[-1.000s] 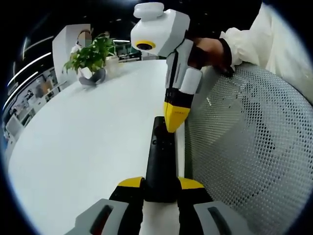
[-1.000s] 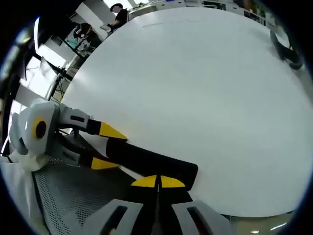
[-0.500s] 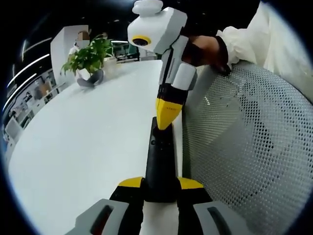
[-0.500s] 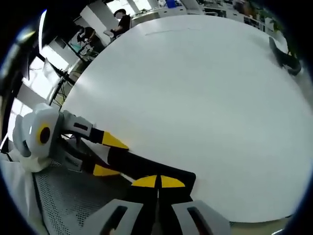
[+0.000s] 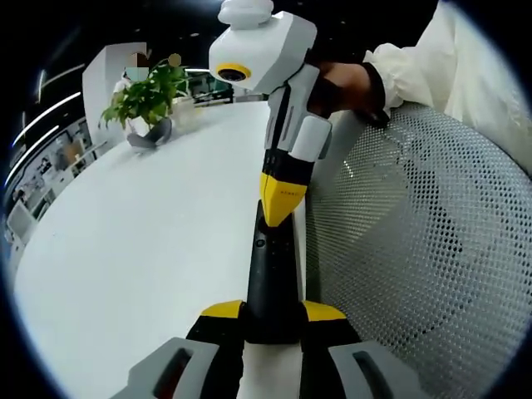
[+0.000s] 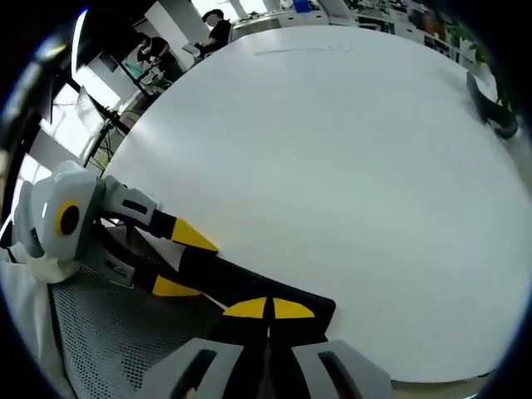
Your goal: Press the specified remote control buttons in sequence, fully releasing each button before pressing the next.
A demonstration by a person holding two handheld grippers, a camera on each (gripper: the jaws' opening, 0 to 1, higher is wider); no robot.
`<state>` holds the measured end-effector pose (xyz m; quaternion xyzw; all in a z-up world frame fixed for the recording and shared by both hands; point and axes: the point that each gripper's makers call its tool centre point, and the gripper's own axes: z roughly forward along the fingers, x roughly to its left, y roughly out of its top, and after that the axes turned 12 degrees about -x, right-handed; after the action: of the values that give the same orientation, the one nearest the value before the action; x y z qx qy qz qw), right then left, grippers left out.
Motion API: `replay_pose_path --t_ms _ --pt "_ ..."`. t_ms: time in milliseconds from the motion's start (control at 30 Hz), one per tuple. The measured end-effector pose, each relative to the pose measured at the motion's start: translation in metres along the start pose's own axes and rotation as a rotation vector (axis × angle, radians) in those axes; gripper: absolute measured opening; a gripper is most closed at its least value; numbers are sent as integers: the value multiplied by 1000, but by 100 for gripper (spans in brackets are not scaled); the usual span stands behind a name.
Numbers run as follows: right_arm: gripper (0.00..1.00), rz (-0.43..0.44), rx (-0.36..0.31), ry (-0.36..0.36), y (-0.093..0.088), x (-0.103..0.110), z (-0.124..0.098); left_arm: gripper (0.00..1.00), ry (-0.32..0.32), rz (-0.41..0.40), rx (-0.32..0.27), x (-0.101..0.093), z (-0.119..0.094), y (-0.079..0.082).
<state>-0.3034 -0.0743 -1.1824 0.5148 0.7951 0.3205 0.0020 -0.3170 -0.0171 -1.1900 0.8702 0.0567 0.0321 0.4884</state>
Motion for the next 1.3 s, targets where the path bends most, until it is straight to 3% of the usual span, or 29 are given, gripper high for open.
replay_pose_path --t_ms 833,1233,1300 --pt "0 74 -19 29 1 -2 0 25 5 -4 -7 1 1 1" --pt "0 44 -6 15 1 2 -1 25 5 0 -6 0 1 1" --pt "0 39 -28 11 5 3 0 25 4 4 -7 0 1 1"
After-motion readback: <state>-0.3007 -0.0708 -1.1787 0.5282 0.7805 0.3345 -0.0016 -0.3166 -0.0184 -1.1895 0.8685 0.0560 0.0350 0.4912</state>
